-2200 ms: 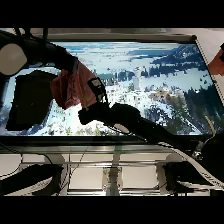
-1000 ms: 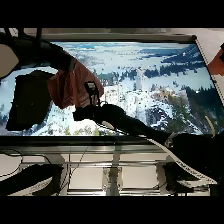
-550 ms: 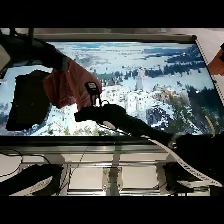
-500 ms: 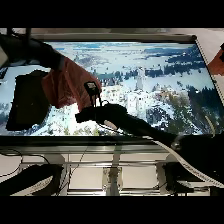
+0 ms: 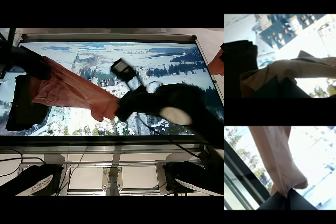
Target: Fold the clothes and pants, and hang the long-sleeved shirts on hangers.
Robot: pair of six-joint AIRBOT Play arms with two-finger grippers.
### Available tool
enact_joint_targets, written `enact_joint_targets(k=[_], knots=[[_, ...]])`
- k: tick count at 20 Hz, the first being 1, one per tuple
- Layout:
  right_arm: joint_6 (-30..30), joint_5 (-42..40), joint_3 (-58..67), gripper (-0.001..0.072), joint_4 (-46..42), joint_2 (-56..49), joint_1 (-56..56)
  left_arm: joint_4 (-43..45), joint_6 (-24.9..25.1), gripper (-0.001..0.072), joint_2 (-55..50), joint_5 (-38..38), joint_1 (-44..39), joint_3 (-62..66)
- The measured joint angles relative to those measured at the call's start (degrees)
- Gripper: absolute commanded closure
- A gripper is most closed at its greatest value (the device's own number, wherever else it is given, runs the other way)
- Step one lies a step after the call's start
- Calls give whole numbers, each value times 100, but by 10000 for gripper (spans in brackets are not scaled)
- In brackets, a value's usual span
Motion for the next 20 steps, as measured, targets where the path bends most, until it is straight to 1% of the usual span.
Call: enact_joint_targets(k=[3,6,10,12,14,18,20], knots=[[-236,1008,704,705,129,310,-74,-944,-245,678,166,-101,13,2],[-238,1993,1397,705,341,372,-105,-1882,-485,677,245,-184,17,2],[-63,2802,2205,705,807,343,-120,-3318,-669,677,297,-240,20,55],[-2,3097,2555,705,1010,328,-120,-3753,-719,677,319,-264,35,140],[35,3322,2796,705,1049,321,-120,-3840,-754,677,326,-280,142,208],[-68,3569,2981,705,796,153,-127,-3318,-953,677,162,-509,551,162],[-210,3630,3014,705,739,-48,-127,-3250,-1010,677,46,-597,664,-114]])
